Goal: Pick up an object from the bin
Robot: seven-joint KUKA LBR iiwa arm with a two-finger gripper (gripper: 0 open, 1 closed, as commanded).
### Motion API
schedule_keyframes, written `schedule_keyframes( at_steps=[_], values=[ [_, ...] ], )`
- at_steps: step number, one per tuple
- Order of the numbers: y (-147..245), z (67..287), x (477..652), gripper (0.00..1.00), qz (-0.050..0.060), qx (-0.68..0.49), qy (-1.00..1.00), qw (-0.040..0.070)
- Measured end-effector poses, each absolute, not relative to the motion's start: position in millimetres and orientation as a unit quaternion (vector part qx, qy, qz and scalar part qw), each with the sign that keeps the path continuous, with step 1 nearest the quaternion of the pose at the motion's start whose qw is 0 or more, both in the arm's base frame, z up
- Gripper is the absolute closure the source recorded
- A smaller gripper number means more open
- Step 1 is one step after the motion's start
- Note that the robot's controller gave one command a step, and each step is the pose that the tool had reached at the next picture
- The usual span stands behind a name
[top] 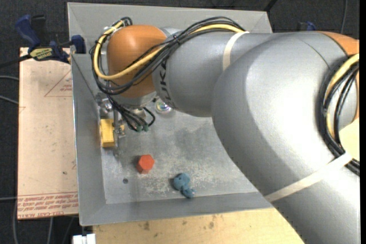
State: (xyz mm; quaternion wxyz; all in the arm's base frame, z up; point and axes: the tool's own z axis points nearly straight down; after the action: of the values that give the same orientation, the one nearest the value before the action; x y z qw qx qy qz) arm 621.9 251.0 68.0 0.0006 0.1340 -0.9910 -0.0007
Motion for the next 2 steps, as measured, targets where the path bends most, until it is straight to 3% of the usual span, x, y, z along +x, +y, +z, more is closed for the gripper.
schedule_keyframes(
  at_steps=[1,2],
  values=[
    [251.2,68.3,622.5,0.00,-0.002,0.133,-0.991,0.000],
    [251.4,68.8,622.8,1.00,-0.002,0.133,-0.991,-0.001]
  ],
)
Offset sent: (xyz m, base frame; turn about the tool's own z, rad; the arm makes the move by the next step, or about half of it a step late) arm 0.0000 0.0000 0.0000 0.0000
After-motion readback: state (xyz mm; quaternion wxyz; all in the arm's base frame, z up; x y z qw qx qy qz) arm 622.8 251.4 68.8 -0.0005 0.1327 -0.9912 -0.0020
